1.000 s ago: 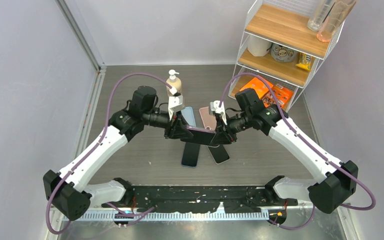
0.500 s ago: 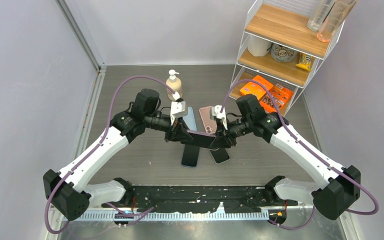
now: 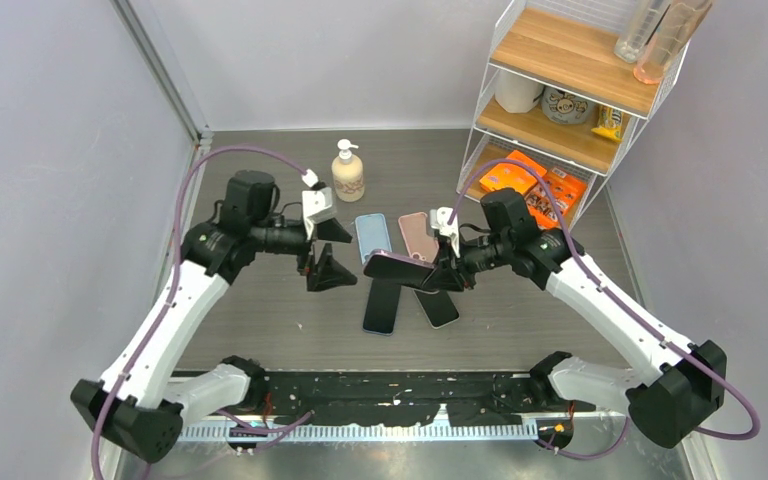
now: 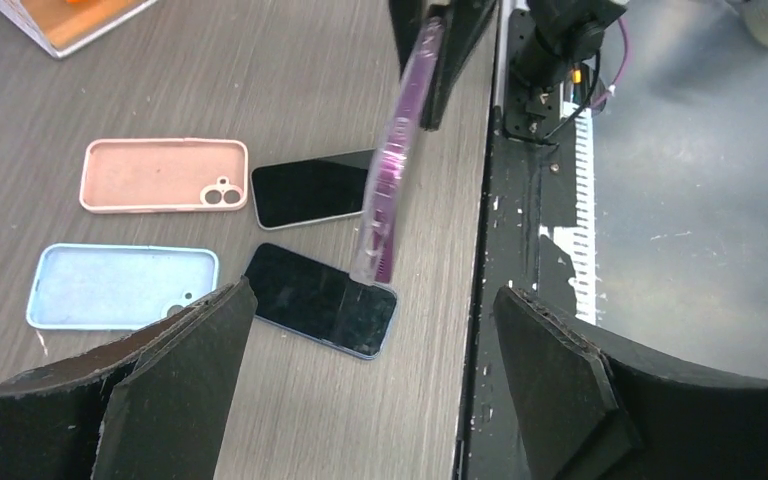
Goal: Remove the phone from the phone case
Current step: Remove the phone case from the phone.
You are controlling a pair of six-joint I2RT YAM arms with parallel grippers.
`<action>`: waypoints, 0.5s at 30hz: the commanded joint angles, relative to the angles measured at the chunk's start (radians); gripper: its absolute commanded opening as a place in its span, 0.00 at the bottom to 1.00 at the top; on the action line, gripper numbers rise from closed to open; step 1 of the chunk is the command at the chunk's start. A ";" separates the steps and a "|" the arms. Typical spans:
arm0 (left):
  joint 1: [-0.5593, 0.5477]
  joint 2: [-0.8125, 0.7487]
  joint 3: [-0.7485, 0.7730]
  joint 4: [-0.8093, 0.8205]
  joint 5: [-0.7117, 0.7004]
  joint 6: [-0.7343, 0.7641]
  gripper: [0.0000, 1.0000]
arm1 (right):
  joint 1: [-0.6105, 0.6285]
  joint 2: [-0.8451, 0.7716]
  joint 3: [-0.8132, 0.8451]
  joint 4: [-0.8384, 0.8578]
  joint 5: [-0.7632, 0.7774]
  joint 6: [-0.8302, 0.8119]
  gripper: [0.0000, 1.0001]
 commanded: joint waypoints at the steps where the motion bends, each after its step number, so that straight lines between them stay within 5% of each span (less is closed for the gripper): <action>1: 0.019 -0.094 0.064 -0.108 0.100 0.025 0.99 | -0.017 -0.005 0.036 0.011 -0.109 -0.034 0.05; 8: 0.018 -0.113 0.038 -0.210 0.288 0.026 0.94 | -0.023 0.088 0.127 -0.131 -0.245 -0.099 0.05; 15: 0.016 -0.079 0.004 -0.161 0.317 -0.027 0.84 | -0.024 0.120 0.167 -0.147 -0.267 -0.093 0.05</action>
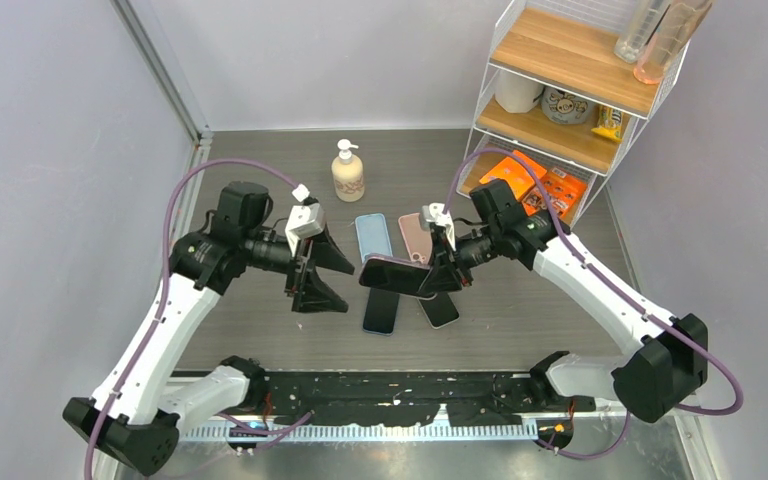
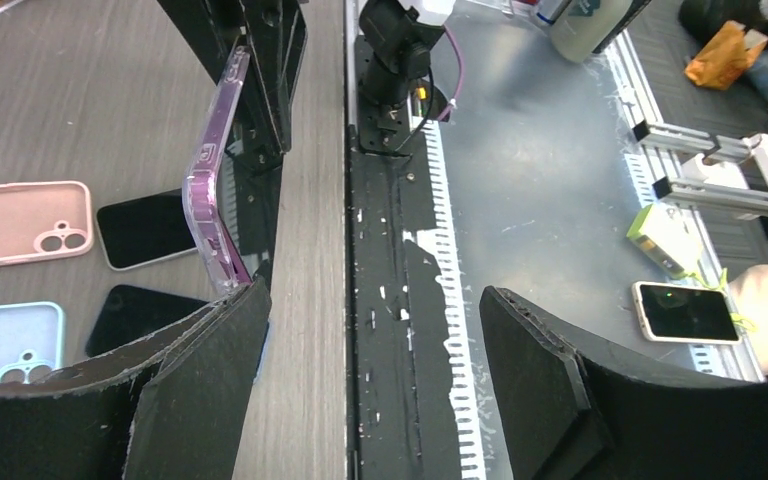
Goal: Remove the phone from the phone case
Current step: Remove the phone case from the phone.
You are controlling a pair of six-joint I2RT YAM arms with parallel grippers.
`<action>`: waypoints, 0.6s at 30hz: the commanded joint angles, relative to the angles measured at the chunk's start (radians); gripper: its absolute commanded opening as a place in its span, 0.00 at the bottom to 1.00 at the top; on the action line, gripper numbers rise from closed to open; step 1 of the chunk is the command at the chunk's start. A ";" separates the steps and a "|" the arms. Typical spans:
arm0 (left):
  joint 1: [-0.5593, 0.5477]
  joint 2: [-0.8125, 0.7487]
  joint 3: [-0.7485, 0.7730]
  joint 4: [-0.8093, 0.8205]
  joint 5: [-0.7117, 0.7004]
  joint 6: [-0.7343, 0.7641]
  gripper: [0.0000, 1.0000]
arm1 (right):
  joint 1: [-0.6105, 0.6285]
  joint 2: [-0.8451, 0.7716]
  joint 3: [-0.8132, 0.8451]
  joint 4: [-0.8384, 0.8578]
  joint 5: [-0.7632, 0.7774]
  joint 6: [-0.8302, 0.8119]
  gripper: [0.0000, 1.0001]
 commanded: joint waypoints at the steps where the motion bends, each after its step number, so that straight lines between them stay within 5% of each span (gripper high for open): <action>1: 0.002 0.020 -0.009 -0.007 0.068 -0.012 0.83 | -0.004 -0.011 0.071 0.004 -0.091 -0.015 0.05; 18: -0.018 0.066 -0.058 0.080 0.039 -0.062 0.82 | -0.005 -0.009 0.073 0.012 -0.098 -0.015 0.05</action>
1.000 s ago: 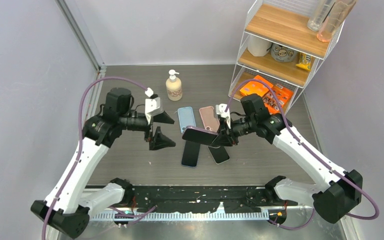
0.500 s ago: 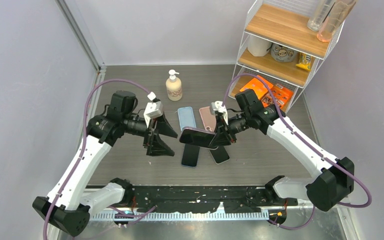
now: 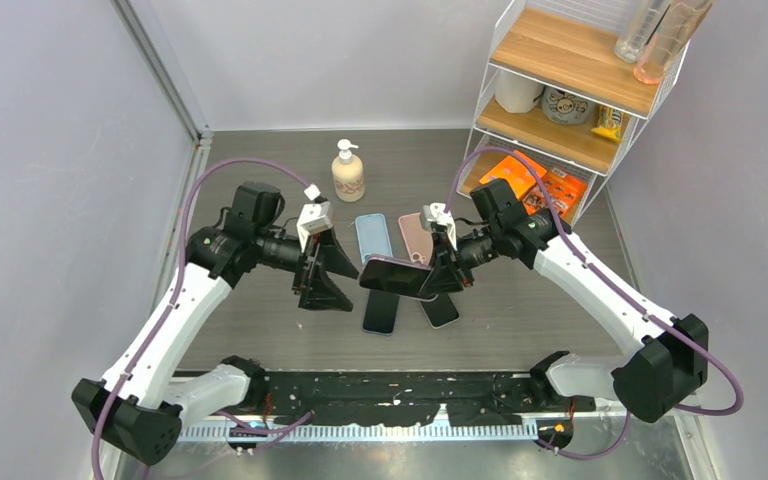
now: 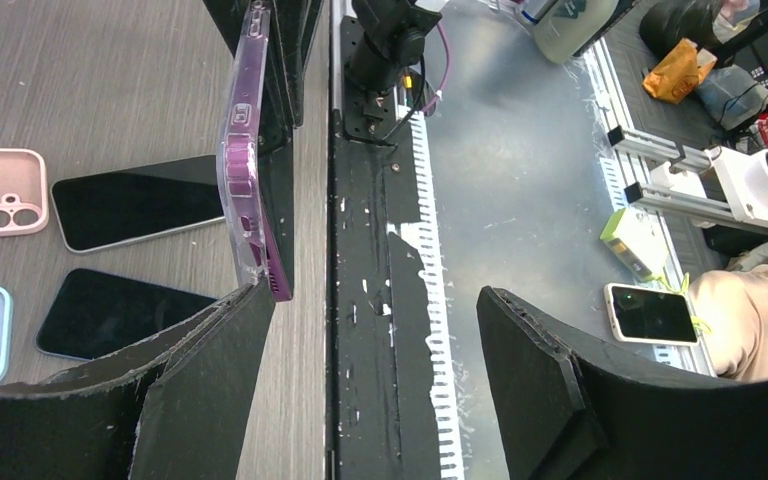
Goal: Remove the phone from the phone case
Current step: Remove the phone case from the phone.
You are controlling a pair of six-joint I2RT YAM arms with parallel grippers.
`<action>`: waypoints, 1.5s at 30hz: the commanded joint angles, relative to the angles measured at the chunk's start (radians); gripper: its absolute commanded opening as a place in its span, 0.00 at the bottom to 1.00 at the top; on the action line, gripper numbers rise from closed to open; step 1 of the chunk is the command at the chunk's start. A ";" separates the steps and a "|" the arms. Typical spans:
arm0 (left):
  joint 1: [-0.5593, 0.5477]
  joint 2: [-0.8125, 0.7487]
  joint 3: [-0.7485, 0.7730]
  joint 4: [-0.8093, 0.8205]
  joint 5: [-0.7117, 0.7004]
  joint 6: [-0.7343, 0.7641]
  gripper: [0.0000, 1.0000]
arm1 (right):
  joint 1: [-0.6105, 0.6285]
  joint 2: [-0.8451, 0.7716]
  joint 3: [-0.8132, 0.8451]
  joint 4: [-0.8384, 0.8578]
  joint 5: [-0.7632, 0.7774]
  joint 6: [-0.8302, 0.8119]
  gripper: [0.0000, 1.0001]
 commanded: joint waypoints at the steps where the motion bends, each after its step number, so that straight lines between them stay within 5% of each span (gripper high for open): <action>1: -0.010 0.004 -0.011 0.060 0.012 -0.035 0.82 | -0.004 -0.011 0.055 0.043 -0.065 -0.008 0.05; 17: -0.001 -0.073 -0.006 0.023 -0.131 0.022 0.83 | -0.004 -0.026 0.027 0.087 0.063 0.014 0.05; 45: -0.019 0.009 -0.022 0.133 -0.066 -0.089 0.83 | -0.004 -0.031 0.029 0.123 0.038 0.056 0.05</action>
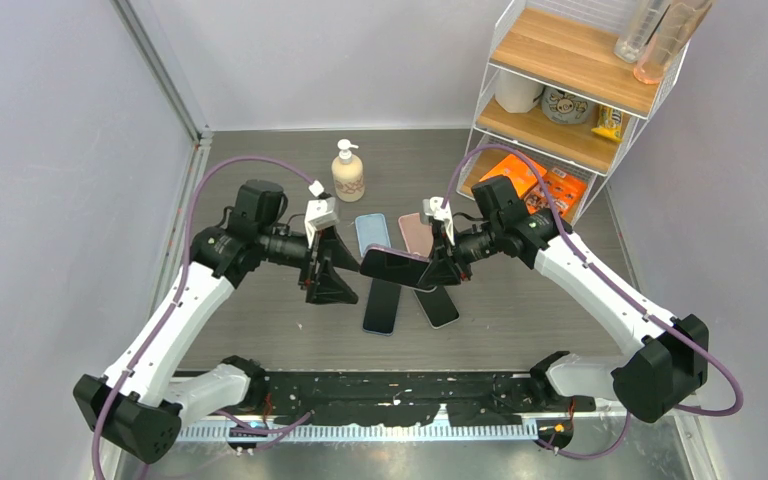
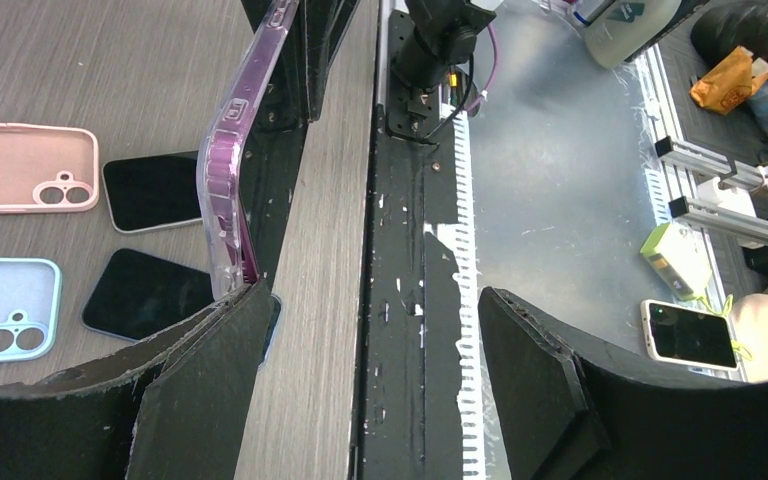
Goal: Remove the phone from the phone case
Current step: Remove the phone case from the phone.
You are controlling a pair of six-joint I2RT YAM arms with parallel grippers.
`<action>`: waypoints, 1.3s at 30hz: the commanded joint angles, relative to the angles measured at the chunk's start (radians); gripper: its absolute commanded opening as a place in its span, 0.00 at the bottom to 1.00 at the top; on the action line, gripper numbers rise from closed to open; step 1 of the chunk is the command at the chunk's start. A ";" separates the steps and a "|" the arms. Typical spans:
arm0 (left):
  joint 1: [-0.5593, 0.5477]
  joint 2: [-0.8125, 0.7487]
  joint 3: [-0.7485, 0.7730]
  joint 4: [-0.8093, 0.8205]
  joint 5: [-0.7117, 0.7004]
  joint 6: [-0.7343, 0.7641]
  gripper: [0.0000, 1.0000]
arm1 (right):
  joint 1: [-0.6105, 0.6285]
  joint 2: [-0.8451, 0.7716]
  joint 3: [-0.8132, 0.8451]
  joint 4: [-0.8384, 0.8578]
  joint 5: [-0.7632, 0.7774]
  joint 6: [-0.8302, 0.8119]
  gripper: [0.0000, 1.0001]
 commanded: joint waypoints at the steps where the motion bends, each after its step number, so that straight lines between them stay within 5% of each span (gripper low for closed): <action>1: -0.006 0.005 -0.004 0.051 0.034 -0.021 0.84 | 0.000 -0.031 0.031 0.065 -0.058 0.008 0.05; 11: -0.035 0.039 -0.010 0.101 -0.017 -0.026 0.85 | 0.000 -0.034 0.033 0.071 -0.090 0.019 0.05; 31: -0.123 0.101 -0.114 0.517 -0.217 -0.164 0.87 | 0.001 -0.043 0.006 0.109 -0.173 0.035 0.05; 39: -0.128 0.137 -0.114 0.573 -0.191 -0.206 0.87 | 0.000 -0.044 -0.002 0.113 -0.188 0.033 0.05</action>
